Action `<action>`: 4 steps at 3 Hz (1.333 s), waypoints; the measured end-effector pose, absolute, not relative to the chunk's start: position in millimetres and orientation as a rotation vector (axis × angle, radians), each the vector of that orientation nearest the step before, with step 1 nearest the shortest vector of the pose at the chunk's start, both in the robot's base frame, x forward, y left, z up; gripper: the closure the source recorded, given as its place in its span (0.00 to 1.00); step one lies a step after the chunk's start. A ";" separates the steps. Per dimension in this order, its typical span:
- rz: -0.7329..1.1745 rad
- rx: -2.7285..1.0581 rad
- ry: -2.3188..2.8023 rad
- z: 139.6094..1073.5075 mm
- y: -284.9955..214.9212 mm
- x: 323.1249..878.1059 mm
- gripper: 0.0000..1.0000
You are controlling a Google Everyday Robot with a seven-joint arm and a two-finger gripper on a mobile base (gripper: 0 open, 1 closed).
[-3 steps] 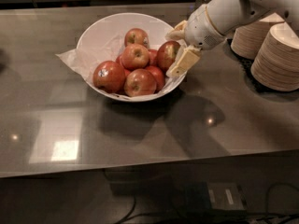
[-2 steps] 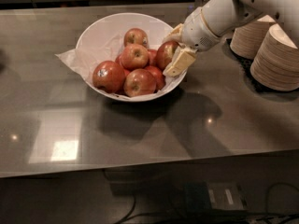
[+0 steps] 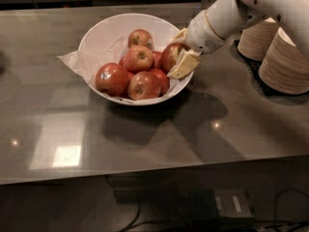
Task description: Pick apple from white bowl
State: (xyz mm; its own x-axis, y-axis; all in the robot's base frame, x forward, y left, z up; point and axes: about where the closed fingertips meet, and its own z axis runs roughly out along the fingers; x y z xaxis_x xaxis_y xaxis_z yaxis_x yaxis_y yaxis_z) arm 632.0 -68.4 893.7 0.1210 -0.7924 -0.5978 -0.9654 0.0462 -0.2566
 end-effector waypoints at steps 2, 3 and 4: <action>0.354 -1.779 1.704 894.9 -68.7 630.9 0.98; 0.374 -1.769 1.688 899.6 -70.1 624.8 1.00; 0.394 -1.762 1.647 917.0 -69.8 619.0 1.00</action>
Offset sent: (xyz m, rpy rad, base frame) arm -0.0055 -0.0063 0.0089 0.0038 -0.0195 -0.0083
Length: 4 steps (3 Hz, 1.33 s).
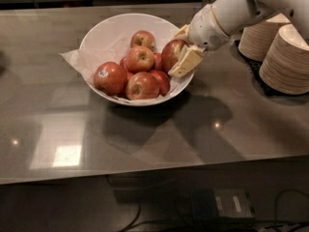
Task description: Pick apple from white bowl
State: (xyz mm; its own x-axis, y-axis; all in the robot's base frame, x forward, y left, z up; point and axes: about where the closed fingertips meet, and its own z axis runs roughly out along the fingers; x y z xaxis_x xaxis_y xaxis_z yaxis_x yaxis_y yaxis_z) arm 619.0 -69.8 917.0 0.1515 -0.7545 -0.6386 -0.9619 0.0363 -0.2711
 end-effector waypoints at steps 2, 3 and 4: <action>0.382 -1.815 1.484 996.5 -60.4 611.3 1.00; 0.392 -1.830 1.411 1025.6 -57.1 601.7 1.00; 0.391 -1.829 1.408 1027.4 -57.1 601.6 1.00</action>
Offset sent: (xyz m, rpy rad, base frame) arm -0.0135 0.0103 0.1365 0.0681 -0.1502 0.1686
